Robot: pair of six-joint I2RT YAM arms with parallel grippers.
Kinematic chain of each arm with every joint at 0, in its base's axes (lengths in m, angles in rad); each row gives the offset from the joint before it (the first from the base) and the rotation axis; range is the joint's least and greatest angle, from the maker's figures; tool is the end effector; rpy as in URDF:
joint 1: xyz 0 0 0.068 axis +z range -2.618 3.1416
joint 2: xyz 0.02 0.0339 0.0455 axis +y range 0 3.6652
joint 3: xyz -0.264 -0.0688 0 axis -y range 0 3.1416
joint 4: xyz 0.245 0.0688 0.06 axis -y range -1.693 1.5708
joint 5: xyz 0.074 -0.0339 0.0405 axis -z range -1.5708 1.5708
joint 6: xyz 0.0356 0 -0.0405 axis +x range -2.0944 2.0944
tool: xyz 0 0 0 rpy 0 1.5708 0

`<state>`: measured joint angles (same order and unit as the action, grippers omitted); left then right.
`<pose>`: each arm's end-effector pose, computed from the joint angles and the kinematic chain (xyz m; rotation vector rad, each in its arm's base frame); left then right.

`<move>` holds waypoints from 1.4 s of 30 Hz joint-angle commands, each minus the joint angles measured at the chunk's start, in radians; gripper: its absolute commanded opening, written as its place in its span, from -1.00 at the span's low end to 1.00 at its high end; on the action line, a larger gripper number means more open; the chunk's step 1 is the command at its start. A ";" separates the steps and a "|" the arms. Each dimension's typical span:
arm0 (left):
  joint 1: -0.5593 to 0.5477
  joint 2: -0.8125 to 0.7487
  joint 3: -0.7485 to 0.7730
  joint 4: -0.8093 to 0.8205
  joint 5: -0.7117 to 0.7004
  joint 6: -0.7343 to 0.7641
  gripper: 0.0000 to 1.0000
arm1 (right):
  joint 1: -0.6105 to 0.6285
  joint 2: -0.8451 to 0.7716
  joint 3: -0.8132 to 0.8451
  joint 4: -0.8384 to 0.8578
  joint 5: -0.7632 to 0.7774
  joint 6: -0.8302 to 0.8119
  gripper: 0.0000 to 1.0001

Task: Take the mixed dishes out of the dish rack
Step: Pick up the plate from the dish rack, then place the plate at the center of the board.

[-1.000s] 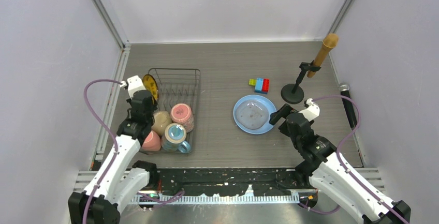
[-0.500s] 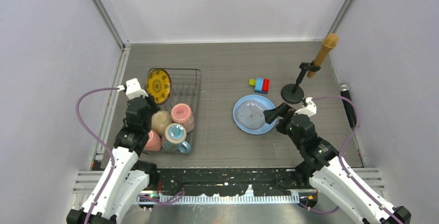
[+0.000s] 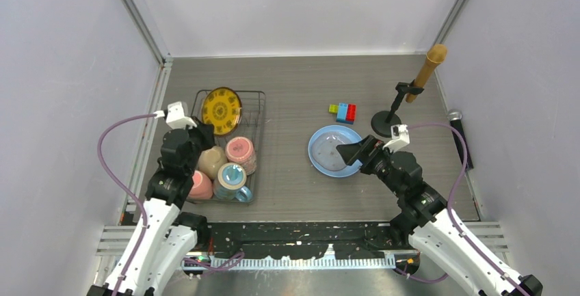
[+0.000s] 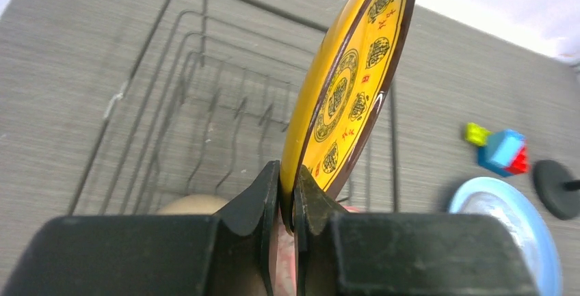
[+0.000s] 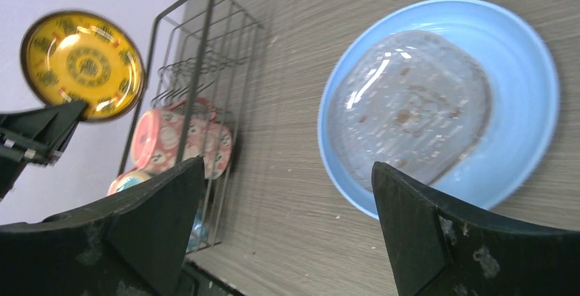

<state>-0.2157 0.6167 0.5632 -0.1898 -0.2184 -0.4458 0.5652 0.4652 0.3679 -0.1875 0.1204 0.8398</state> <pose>0.1560 -0.0263 0.2868 -0.3619 1.7801 -0.2720 0.1194 0.0707 0.2371 0.3527 1.9119 0.8508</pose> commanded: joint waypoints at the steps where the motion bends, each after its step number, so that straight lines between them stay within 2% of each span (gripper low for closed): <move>1: -0.001 0.001 0.140 -0.008 0.198 -0.096 -1.00 | -0.004 0.016 -0.007 0.190 -0.158 -0.030 0.99; 7: -0.001 0.029 0.175 -0.032 0.446 -0.240 -1.00 | -0.004 0.095 0.001 0.328 -0.249 0.018 0.99; 12: -0.008 0.125 0.144 0.001 0.650 -0.342 -1.00 | -0.004 0.171 0.044 0.389 -0.369 0.020 0.99; 16: -0.069 0.167 0.133 0.002 0.647 -0.367 -1.00 | -0.004 0.233 0.061 0.409 -0.411 0.028 0.99; 23: -0.270 0.205 0.142 -0.018 0.536 -0.350 -1.00 | -0.004 0.270 0.053 0.459 -0.413 0.055 0.99; 30: -0.372 0.258 0.153 -0.031 0.507 -0.349 -1.00 | -0.004 0.305 0.034 0.496 -0.423 0.081 0.79; 34: -0.433 0.290 0.142 -0.028 0.492 -0.357 -1.00 | -0.004 0.333 0.013 0.558 -0.437 0.099 0.61; 36: -0.454 0.306 0.141 -0.029 0.485 -0.358 -1.00 | -0.004 0.345 0.001 0.584 -0.443 0.111 0.44; 37: -0.461 0.312 0.142 -0.029 0.486 -0.358 -1.00 | -0.004 0.348 -0.008 0.603 -0.447 0.112 0.20; 38: -0.468 0.317 0.142 -0.028 0.486 -0.359 -1.00 | -0.004 0.351 -0.013 0.613 -0.456 0.117 0.08; 39: -0.475 0.320 0.143 -0.027 0.486 -0.361 -1.00 | -0.004 0.352 -0.022 0.629 -0.465 0.121 -0.14; 42: -0.493 0.317 0.136 -0.017 0.490 -0.371 -1.00 | -0.004 0.340 -0.040 0.641 -0.480 0.139 -0.36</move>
<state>-0.6857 0.9379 0.6842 -0.2550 0.2737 -0.7990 0.5583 0.8185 0.3420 0.3466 -0.3092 0.9485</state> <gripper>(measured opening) 0.113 0.360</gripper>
